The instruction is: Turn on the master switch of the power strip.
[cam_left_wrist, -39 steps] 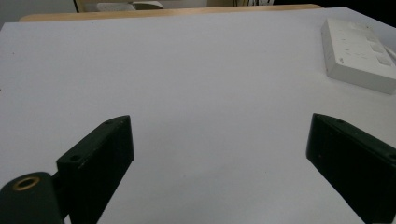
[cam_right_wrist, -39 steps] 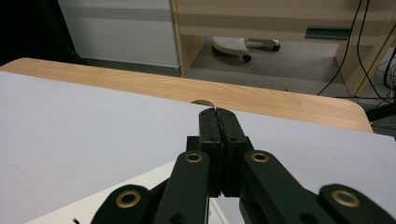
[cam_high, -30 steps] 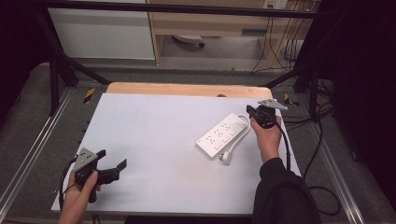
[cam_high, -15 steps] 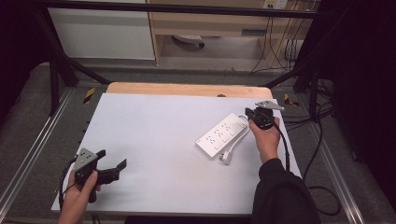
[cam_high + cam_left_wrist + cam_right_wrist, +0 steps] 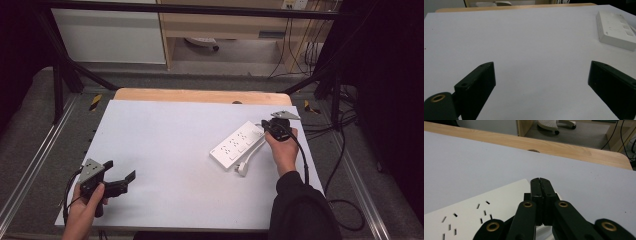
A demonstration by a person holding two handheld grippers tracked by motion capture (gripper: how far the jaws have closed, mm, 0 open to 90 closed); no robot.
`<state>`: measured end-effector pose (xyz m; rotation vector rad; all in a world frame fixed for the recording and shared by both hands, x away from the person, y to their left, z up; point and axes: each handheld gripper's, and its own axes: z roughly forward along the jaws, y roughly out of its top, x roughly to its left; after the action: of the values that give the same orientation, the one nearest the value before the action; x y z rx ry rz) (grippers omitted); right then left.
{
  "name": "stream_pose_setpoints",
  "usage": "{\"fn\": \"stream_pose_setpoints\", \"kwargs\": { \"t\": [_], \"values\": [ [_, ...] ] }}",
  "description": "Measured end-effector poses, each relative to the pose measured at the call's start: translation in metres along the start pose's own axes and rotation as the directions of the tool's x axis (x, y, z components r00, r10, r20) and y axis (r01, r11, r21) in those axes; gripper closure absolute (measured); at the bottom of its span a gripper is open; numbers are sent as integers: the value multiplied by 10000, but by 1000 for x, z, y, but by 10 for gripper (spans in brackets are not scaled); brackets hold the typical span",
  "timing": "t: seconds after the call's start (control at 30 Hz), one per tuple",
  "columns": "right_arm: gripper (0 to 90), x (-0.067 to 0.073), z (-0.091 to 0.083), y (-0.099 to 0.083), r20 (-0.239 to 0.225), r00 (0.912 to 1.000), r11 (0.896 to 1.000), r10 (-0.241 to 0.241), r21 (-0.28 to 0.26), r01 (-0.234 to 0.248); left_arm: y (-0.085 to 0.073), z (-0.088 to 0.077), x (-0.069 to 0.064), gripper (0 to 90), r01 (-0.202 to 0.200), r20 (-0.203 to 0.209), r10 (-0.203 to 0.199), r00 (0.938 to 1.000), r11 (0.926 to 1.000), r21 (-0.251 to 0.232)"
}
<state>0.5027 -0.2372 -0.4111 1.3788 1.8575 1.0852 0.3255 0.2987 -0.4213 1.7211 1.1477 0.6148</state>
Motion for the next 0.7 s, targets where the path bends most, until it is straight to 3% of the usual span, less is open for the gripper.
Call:
{"fn": "stream_pose_setpoints", "kwargs": {
  "t": [0.7],
  "values": [
    [900,-1,17,-9,152,9998,9963,95,854,-108,0,0,1,76,31,30,-31,10000,10000,23]
  ]
}}
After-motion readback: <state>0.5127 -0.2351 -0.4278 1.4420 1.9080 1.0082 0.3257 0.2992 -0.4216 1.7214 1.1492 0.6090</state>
